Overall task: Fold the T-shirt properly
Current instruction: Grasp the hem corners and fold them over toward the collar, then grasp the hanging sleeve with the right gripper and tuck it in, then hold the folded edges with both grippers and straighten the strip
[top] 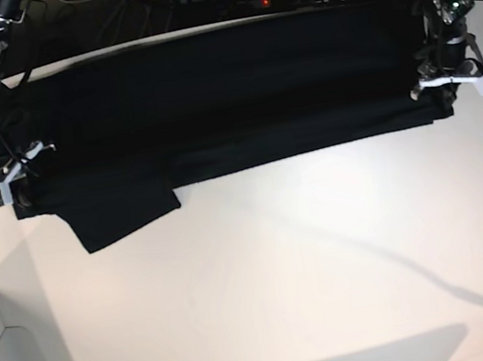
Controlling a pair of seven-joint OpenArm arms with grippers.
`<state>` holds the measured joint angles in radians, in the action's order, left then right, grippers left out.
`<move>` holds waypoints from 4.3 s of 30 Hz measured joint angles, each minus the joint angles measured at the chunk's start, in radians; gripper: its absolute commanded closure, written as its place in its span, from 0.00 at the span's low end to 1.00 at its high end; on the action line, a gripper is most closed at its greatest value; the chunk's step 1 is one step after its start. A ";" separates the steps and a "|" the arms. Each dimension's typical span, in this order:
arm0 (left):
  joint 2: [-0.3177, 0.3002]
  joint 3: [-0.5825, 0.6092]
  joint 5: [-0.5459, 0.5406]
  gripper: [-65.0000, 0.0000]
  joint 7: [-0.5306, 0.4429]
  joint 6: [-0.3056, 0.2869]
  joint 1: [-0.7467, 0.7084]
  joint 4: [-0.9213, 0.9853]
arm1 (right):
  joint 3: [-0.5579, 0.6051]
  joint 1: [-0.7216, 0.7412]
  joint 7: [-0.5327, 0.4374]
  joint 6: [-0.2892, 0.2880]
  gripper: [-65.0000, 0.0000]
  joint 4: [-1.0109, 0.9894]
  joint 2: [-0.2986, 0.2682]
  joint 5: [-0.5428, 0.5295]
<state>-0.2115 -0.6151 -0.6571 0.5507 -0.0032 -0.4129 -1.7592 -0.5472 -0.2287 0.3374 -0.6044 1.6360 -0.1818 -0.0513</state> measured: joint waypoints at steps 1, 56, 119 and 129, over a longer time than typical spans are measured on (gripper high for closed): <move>0.001 0.001 0.000 1.00 -0.001 0.000 0.000 0.006 | 0.000 -0.005 0.000 0.000 1.00 -0.003 0.000 0.001; 0.007 0.004 0.001 1.00 -0.005 0.000 0.006 0.170 | 0.214 0.438 0.177 0.007 1.00 -0.489 -0.016 -0.009; -0.038 0.004 -0.010 1.00 0.003 -0.004 -0.050 0.158 | -0.297 -0.206 0.238 -0.084 0.91 0.277 0.307 0.000; -0.037 0.004 -0.010 1.00 0.000 -0.004 -0.060 0.159 | -0.328 -0.201 0.237 -0.084 0.56 0.179 0.246 -0.006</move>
<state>-0.2489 -0.6109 -0.6670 0.5503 -0.0071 -0.4732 -1.6005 -0.8749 -0.4294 0.5743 -0.6884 1.8149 0.0639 -0.0570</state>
